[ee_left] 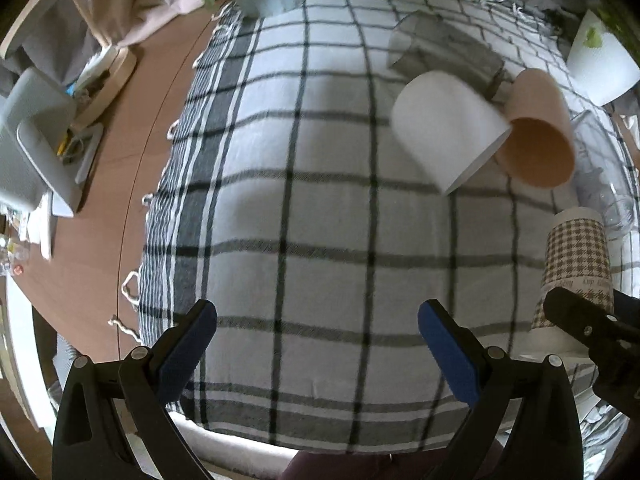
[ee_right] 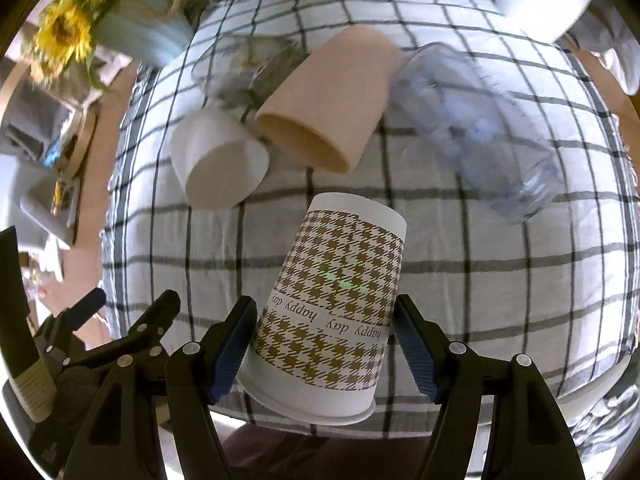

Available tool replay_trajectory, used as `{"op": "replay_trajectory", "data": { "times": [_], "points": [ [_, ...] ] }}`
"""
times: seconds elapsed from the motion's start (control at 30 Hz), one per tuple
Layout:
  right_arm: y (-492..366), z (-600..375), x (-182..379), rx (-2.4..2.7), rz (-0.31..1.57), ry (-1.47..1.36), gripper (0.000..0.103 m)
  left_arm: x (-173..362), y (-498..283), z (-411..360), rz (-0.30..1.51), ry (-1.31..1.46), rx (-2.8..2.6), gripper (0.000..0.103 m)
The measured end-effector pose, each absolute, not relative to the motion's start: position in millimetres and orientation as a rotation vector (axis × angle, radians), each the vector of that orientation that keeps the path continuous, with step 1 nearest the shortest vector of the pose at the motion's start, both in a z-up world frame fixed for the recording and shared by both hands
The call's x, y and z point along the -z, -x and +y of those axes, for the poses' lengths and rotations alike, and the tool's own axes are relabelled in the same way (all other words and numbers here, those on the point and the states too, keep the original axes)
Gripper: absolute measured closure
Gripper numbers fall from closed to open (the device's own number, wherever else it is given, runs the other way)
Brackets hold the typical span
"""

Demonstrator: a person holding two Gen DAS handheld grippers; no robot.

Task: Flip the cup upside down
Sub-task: 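Lift the paper cup with the right gripper and rotate it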

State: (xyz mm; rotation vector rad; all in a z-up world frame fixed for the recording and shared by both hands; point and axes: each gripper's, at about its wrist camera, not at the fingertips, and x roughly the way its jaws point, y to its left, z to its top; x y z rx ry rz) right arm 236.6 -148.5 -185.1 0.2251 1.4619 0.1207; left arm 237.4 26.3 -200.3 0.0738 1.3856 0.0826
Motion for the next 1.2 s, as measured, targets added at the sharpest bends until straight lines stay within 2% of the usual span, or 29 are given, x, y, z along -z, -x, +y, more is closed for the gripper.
{"op": "replay_trajectory", "data": {
  "times": [0.5, 0.6, 1.03, 1.2],
  "points": [
    [-237.4, -136.3, 203.9, -0.132, 1.541, -0.199, 0.033, 213.4, -230.0, 29.7, 1.400, -0.103, -0.073, 0.000],
    [-235.6, -138.4, 204.8, -0.142, 1.544, -0.220, 0.025, 211.7, -231.1, 25.2, 1.400, -0.102, -0.081, 0.000],
    [-218.2, -181.4, 139.4, -0.139, 1.349, -0.217, 0.023, 168.5, -229.6, -28.5, 1.290, -0.219, 0.012, 0.000],
    [-210.2, -212.5, 127.6, -0.068, 1.306, -0.240, 0.023, 166.1, -234.7, -68.6, 1.306, -0.250, 0.134, 0.000]
  ]
}}
